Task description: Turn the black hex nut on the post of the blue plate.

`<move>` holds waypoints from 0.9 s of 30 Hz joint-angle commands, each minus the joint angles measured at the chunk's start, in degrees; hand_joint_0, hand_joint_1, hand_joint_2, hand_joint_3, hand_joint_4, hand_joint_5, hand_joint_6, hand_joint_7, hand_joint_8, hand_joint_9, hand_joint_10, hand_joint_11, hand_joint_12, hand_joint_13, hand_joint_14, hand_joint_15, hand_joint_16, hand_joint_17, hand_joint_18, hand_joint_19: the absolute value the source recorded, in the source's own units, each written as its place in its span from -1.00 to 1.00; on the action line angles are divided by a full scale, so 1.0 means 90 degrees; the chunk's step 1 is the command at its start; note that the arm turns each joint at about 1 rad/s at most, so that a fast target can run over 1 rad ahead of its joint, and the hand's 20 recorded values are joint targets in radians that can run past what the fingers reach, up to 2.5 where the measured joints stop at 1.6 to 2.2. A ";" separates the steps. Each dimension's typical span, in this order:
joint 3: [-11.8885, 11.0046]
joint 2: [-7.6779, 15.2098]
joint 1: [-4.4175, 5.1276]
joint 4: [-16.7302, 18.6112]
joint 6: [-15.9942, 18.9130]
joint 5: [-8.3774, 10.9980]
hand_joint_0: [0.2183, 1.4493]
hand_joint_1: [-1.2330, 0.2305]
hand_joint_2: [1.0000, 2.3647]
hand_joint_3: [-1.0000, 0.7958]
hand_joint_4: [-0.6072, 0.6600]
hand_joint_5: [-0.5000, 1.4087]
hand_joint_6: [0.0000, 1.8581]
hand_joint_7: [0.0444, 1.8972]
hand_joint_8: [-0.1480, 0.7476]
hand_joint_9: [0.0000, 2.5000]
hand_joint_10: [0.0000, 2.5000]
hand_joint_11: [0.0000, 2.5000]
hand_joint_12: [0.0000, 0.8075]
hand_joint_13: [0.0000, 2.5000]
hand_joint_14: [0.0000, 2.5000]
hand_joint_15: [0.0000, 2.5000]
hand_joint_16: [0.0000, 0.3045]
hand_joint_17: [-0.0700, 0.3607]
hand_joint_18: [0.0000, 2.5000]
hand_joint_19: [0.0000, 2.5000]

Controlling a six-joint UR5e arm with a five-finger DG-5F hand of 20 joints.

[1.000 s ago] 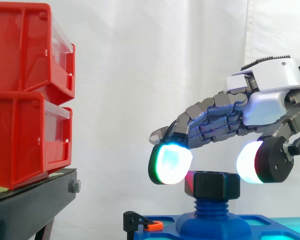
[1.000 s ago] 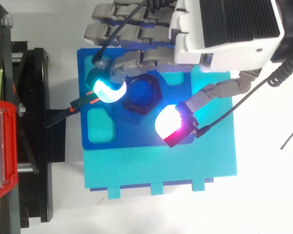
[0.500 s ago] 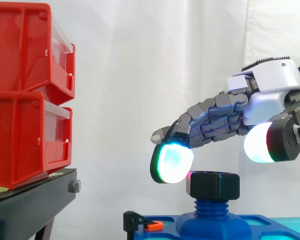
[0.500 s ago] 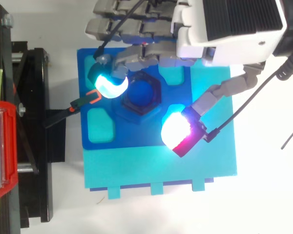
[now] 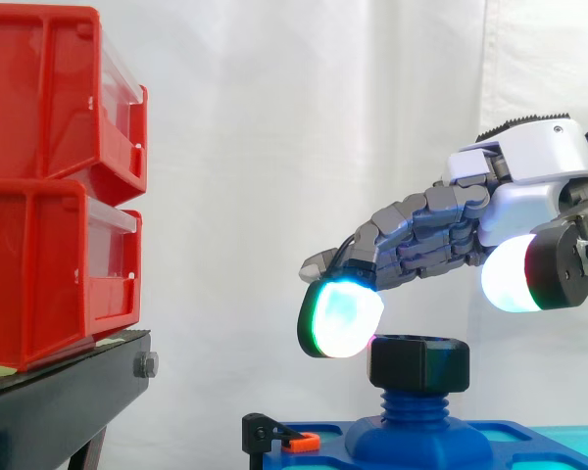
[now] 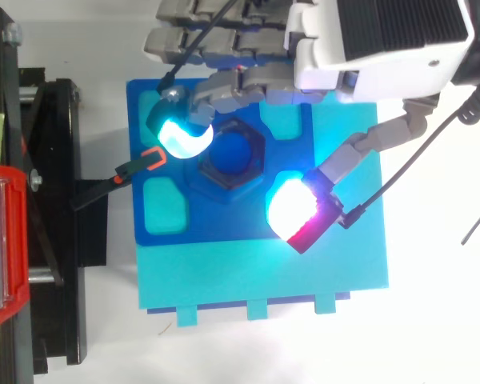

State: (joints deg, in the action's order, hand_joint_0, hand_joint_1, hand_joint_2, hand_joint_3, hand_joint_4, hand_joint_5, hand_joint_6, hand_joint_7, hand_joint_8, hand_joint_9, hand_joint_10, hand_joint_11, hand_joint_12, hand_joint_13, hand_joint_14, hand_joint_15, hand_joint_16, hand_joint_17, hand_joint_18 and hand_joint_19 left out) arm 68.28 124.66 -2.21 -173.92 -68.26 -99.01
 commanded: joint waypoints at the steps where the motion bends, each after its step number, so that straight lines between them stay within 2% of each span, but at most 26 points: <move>1: 0.0002 -0.0003 -0.0008 -0.0001 -0.0003 -0.0034 -0.82 -0.03 -1.00 -0.44 0.22 -0.79 -0.46 -0.23 -0.16 -1.00 -1.00 -1.00 0.00 -1.00 -1.00 -1.00 -0.59 -0.02 -1.00 -0.99; 12: 0.0002 -0.0003 -0.0076 -0.0001 -0.0003 -0.0073 -0.81 -0.01 -1.00 -0.44 0.21 -0.79 -0.46 -0.24 -0.17 -1.00 -1.00 -1.00 -0.01 -1.00 -1.00 -1.00 -0.60 -0.03 -1.00 -0.99; 27: 0.0002 -0.0003 -0.0193 -0.0021 -0.0218 -0.0229 -0.81 0.01 -1.00 -0.44 0.21 -0.79 -0.46 -0.24 -0.16 -1.00 -1.00 -1.00 -0.01 -1.00 -1.00 -1.00 -0.59 -0.03 -1.00 -0.98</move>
State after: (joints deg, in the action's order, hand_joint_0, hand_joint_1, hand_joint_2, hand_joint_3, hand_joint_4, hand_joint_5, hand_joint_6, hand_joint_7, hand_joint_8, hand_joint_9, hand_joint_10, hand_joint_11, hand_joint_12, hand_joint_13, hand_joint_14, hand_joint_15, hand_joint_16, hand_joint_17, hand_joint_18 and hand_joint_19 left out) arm 68.29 124.63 -3.78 -174.01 -69.76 -100.86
